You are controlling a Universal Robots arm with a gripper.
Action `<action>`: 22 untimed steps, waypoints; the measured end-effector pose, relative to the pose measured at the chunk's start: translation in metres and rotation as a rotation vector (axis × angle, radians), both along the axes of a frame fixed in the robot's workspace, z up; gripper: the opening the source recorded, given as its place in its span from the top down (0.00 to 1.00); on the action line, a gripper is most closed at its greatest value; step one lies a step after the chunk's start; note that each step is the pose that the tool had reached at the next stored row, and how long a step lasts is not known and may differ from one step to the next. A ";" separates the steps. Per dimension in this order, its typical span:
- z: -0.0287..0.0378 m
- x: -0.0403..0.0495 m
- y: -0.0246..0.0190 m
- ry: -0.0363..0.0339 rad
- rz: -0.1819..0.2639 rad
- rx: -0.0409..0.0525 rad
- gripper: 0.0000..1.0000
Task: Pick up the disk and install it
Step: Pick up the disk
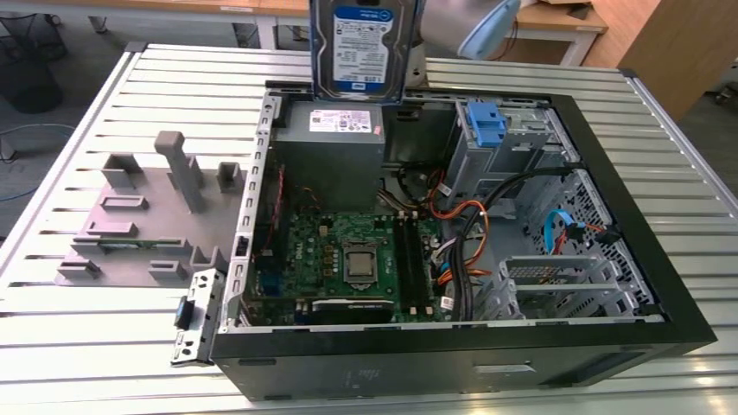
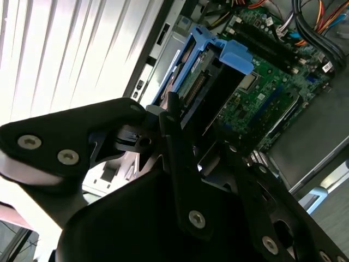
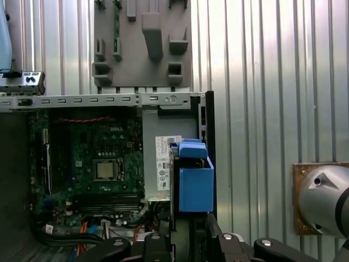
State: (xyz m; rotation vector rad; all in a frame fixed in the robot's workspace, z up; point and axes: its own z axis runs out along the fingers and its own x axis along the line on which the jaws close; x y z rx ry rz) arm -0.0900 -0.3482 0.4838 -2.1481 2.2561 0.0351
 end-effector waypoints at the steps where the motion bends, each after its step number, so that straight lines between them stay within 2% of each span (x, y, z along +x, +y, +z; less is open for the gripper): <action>1: 0.0000 0.0033 0.0000 0.0000 0.000 0.0000 0.65; 22: -0.0001 0.0530 -0.0003 0.0004 0.000 0.0000 0.65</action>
